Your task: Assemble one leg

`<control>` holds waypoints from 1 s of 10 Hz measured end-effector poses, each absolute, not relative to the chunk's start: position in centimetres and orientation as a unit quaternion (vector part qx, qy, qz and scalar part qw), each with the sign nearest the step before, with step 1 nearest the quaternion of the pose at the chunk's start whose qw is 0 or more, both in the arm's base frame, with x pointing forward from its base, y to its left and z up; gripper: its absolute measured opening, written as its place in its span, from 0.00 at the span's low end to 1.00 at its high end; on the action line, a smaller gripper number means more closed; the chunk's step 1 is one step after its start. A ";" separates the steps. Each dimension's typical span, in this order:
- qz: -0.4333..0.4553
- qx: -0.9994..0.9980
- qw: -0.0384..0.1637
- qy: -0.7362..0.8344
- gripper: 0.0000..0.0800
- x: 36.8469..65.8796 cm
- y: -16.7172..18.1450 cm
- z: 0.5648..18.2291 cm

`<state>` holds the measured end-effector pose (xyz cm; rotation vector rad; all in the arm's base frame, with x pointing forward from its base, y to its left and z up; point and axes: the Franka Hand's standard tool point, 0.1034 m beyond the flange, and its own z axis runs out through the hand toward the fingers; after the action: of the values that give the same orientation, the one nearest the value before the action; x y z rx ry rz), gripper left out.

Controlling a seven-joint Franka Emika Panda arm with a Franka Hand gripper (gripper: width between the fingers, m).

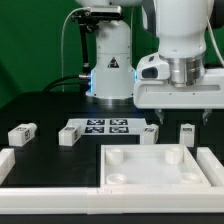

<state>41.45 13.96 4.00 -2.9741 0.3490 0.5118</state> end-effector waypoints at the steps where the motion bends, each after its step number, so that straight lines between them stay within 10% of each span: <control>1: 0.215 -0.969 0.053 0.108 0.81 41.2 13.8 4.0; 10: 0.432 -0.896 0.053 0.089 0.81 40.7 15.3 3.4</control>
Offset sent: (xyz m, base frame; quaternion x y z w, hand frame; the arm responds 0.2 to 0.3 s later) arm 0.0024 0.0010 -0.0014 -0.0012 -0.2691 0.0036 0.9631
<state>40.74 15.30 3.42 -2.7243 0.2719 1.3125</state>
